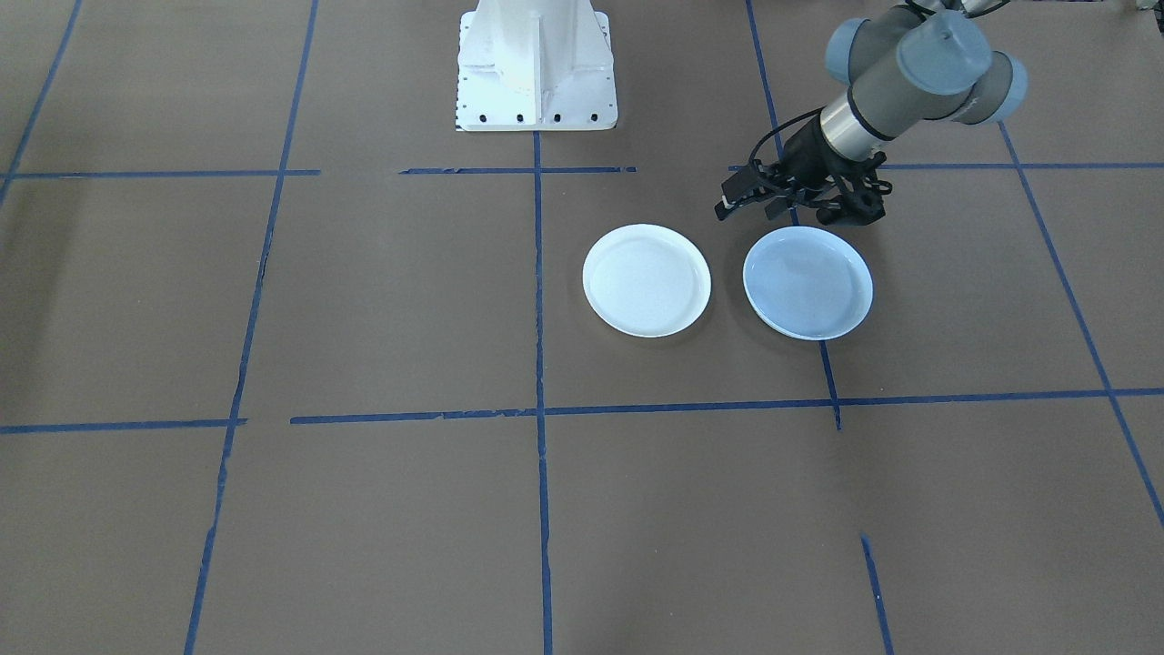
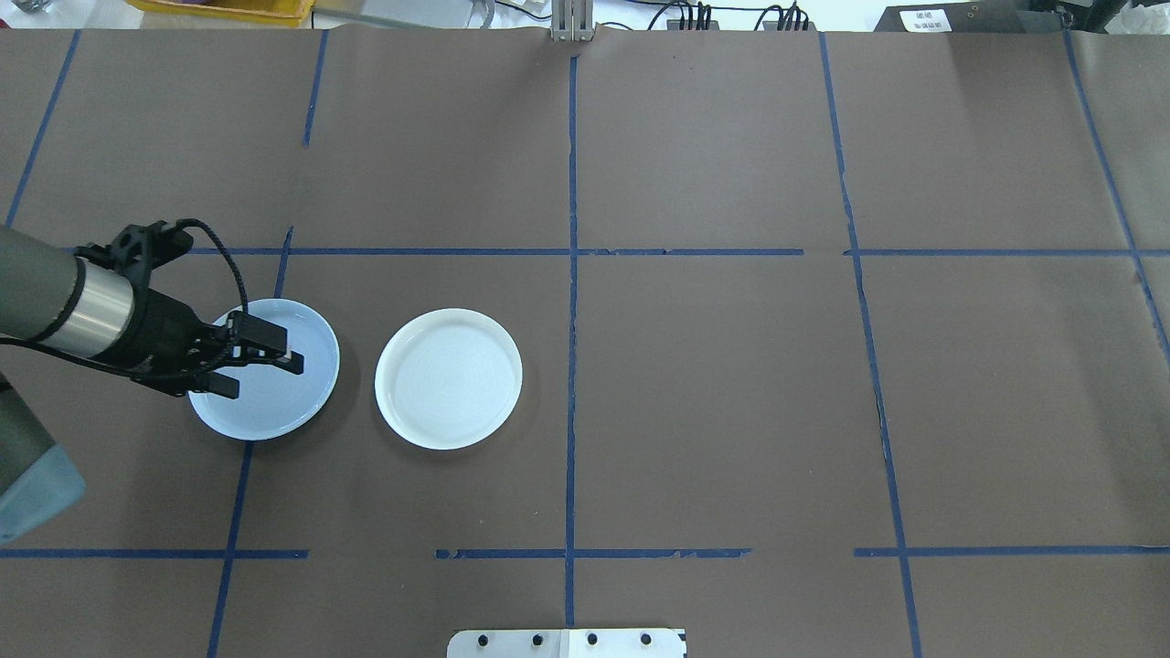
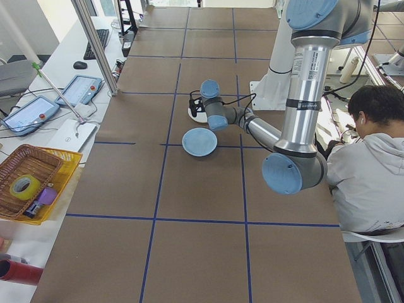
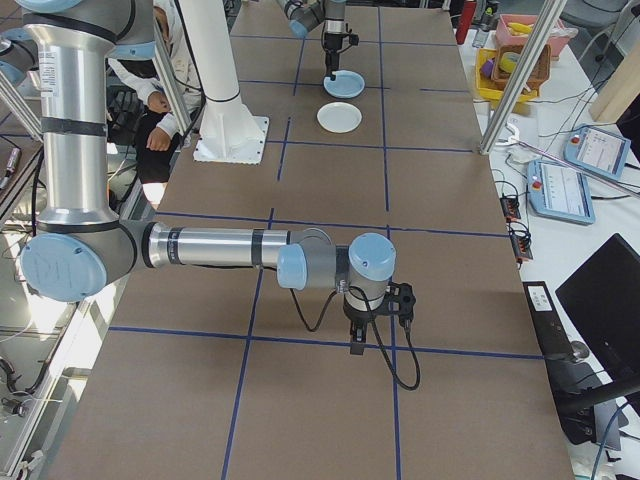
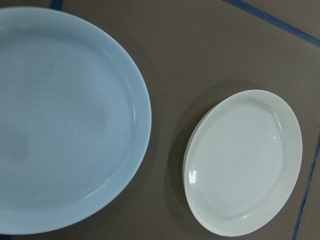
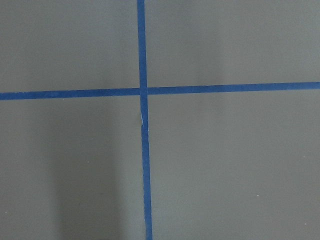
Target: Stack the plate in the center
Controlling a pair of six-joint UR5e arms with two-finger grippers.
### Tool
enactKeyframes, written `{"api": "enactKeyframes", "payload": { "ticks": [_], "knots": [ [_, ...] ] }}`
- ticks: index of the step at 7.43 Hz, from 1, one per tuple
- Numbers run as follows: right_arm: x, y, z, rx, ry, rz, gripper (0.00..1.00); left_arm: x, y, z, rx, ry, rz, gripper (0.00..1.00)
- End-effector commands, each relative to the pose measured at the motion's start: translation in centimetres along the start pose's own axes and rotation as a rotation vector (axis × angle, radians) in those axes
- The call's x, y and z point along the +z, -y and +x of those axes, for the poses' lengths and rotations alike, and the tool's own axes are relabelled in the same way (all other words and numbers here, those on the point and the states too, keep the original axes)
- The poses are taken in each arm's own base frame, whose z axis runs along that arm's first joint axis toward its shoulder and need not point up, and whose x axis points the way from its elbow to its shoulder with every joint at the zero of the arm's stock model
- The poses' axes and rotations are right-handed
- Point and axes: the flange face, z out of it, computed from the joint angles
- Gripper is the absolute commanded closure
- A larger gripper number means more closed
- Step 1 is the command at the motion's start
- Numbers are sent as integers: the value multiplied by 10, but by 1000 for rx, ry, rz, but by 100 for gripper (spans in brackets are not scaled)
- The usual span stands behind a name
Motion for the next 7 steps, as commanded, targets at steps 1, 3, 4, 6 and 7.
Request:
{"api": "enactKeyframes", "payload": {
  "ticks": [1, 3, 4, 6, 7],
  "knots": [
    [0, 0, 0, 1, 1, 0, 0, 54, -1, 17, -51, 31, 46, 1],
    [0, 0, 0, 1, 1, 0, 0, 81, 5, 23, -56, 54, 48, 11],
    [0, 0, 0, -1, -1, 0, 0, 80, 4, 24, -49, 52, 40, 50],
    [0, 0, 0, 1, 1, 0, 0, 77, -7, 24, -49, 54, -65, 100],
    [0, 0, 0, 1, -1, 0, 0, 75, -7, 24, -49, 52, -65, 100]
  ]
}}
